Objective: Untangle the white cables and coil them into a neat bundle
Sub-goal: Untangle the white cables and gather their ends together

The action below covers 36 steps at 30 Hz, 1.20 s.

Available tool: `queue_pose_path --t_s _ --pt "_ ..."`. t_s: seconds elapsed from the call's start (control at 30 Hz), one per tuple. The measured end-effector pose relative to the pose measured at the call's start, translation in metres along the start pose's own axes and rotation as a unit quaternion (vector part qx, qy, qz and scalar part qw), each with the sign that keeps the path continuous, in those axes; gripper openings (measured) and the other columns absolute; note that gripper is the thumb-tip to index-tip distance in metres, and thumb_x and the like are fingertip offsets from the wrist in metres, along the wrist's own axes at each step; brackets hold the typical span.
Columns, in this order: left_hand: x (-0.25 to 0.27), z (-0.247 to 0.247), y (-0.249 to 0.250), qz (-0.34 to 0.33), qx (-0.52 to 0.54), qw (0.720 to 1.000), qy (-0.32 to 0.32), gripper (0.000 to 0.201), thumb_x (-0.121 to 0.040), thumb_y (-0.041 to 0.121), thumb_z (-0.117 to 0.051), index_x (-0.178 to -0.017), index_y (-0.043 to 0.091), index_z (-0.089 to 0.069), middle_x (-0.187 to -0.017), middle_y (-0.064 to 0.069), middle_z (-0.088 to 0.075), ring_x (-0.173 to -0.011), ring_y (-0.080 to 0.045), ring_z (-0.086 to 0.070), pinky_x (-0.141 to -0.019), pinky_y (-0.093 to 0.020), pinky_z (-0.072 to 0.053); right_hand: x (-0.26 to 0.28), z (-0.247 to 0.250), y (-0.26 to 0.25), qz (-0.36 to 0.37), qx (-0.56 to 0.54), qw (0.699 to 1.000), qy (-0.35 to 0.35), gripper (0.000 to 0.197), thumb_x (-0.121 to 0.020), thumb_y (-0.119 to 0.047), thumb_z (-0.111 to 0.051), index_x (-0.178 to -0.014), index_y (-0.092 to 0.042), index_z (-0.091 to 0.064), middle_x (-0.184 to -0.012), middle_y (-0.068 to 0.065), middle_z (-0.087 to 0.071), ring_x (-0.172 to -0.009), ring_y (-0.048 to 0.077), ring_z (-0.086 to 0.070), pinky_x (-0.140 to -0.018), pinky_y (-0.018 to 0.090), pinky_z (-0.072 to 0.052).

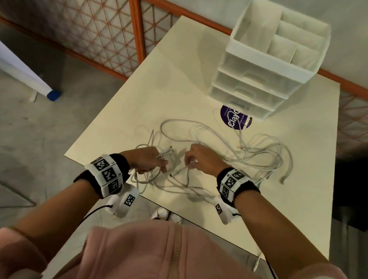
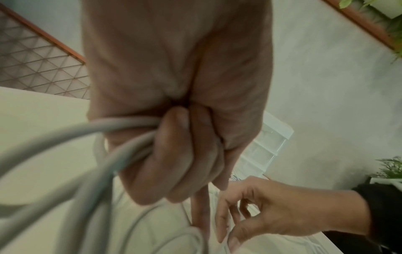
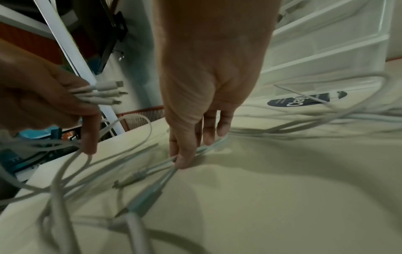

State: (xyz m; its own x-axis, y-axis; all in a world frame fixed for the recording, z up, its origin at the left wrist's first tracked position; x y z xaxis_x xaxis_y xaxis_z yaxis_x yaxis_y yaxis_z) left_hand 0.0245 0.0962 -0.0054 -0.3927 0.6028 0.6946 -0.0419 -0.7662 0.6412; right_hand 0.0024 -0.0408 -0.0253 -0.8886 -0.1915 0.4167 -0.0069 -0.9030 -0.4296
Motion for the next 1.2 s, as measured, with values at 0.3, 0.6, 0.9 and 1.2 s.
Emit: queue_pose_path --t_s 0.3,0.6,0.9,1.2 --pt "-0.008 0.012 0.037 -0.063 0.086 0.994 -0.001 0.032 -0.098 0.027 -0.047 -0.107 0.002 -0.065 -0.050 0.004 -0.022 -0.039 -0.009 -0.020 -0.038 -0.018 -0.023 0.024 0.097 0.042 -0.050 -0.203 0.964 0.167 0.016 -0.083 -0.016 -0.070 -0.098 -0.014 -0.066 -0.068 -0.012 -0.054 -0.062 -0.007 -0.049 -0.073 0.022 -0.041" --pt "0.001 0.053 0.113 -0.222 0.296 0.918 0.141 0.045 -0.078 0.052 -0.057 -0.092 0.010 -0.049 -0.053 0.010 -0.021 -0.046 -0.010 -0.017 -0.043 -0.020 -0.021 0.047 0.167 0.005 0.000 -0.404 0.891 0.206 0.014 -0.085 -0.004 -0.066 -0.096 -0.006 -0.059 -0.073 0.002 -0.060 -0.061 0.007 -0.063 -0.059 0.016 -0.049" --pt "0.013 0.086 0.129 -0.309 0.380 0.839 0.237 0.031 -0.102 0.029 -0.034 -0.072 0.019 -0.034 -0.058 0.007 -0.023 -0.046 -0.006 -0.018 -0.042 -0.019 -0.019 0.041 0.133 -0.026 0.021 -0.408 0.907 0.104 0.015 -0.093 -0.021 -0.059 -0.087 -0.010 -0.051 -0.065 0.001 -0.054 -0.057 0.014 -0.049 -0.058 0.022 -0.045" --pt "0.027 0.114 0.115 -0.336 0.463 0.773 0.273 0.034 -0.104 0.026 -0.028 -0.072 0.017 -0.032 -0.048 0.007 -0.033 -0.047 -0.013 -0.039 -0.062 -0.033 -0.054 0.059 0.105 0.063 -0.106 -0.236 0.964 0.064 0.024 -0.093 -0.030 -0.057 -0.074 -0.016 -0.056 -0.079 0.004 -0.066 -0.073 0.004 -0.056 -0.072 0.015 -0.040"
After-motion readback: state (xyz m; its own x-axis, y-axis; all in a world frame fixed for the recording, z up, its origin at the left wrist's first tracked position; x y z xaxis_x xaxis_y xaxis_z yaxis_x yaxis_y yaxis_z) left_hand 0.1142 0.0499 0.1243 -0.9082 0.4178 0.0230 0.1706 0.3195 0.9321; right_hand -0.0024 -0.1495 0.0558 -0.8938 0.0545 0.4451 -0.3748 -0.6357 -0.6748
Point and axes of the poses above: each hand's wrist, its own x-axis away from the middle knuckle, its own z-axis out of the back of the hand, y = z × x, the point moved 9 cm from there along -x, towards the middle knuckle
